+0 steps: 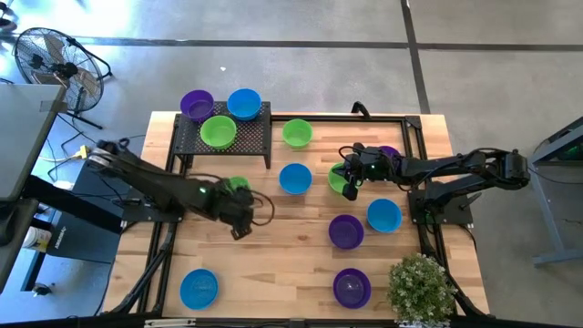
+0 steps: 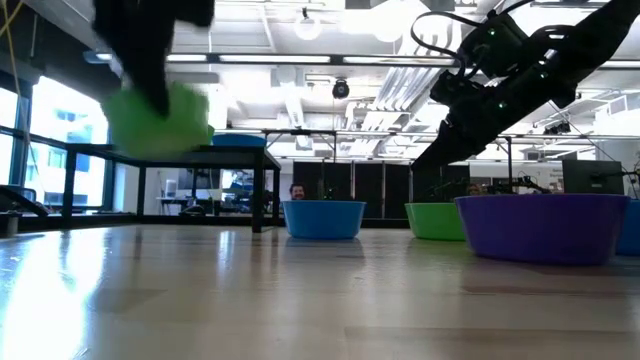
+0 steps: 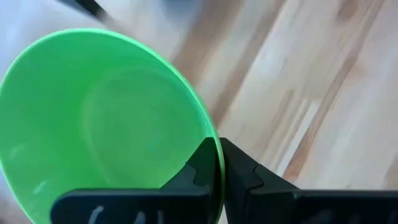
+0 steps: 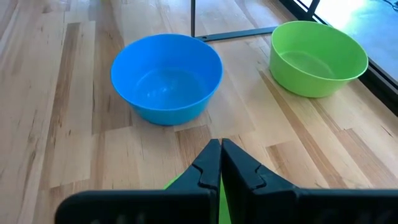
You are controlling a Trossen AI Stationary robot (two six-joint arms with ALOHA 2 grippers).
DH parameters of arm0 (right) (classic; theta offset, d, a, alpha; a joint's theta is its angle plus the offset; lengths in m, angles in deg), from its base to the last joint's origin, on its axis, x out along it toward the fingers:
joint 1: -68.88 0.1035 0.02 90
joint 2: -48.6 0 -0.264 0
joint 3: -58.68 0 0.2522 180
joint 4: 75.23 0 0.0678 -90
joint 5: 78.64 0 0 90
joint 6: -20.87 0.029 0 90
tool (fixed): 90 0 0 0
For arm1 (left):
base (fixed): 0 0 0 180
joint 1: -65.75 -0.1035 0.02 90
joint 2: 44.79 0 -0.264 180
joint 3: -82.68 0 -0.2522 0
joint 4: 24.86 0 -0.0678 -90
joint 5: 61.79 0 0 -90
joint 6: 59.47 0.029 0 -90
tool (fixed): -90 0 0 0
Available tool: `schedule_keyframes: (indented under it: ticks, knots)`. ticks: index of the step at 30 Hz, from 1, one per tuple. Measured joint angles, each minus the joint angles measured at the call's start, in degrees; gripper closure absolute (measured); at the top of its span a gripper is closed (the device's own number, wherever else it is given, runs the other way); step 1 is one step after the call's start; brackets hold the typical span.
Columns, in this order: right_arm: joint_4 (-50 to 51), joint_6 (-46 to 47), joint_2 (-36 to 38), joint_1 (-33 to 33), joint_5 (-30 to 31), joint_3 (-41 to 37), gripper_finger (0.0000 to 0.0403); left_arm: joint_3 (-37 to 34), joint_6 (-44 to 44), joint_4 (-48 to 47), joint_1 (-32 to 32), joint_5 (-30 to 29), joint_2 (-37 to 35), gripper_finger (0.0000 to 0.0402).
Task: Pick & Place Mini bowls
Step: Stack the green bowl on top of the green bowl on the shelf
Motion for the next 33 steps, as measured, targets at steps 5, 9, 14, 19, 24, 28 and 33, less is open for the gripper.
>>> schedule_keyframes:
  ticks: [5,9,14,19,24,28,33]
  knots:
    - [0.0,0.0,0.0,0.0,-0.6,0.0,0.0401,8.0,0.3,-7.9,-3.5,-2.7,-4.3,0.0400]
    - [0.0,0.0,0.0,0.0,-0.7,0.0,0.0402,14.1,6.4,-13.1,-10.2,-2.2,-5.1,0.0400]
    - [0.0,1.1,0.0,0.0,-0.7,0.0,0.0401,19.8,19.8,-16.3,-21.6,1.7,-5.0,0.0400]
    - [0.0,1.1,0.0,0.0,-0.9,0.0,0.0401,22.0,29.2,-17.5,-33.5,6.5,-5.0,0.0401]
    - [0.0,1.1,0.0,0.0,-1.3,0.0,0.0402,21.6,36.7,-19.9,-43.0,8.0,-5.0,0.0401]
    - [0.0,1.1,0.0,0.0,-1.3,0.0,0.0401,21.4,40.7,-19.2,-47.1,10.2,-3.0,0.0401]
    - [0.0,1.1,0.0,0.0,-1.3,0.0,0.0402,21.4,43.4,-19.6,-49.4,10.0,-0.3,0.0401]
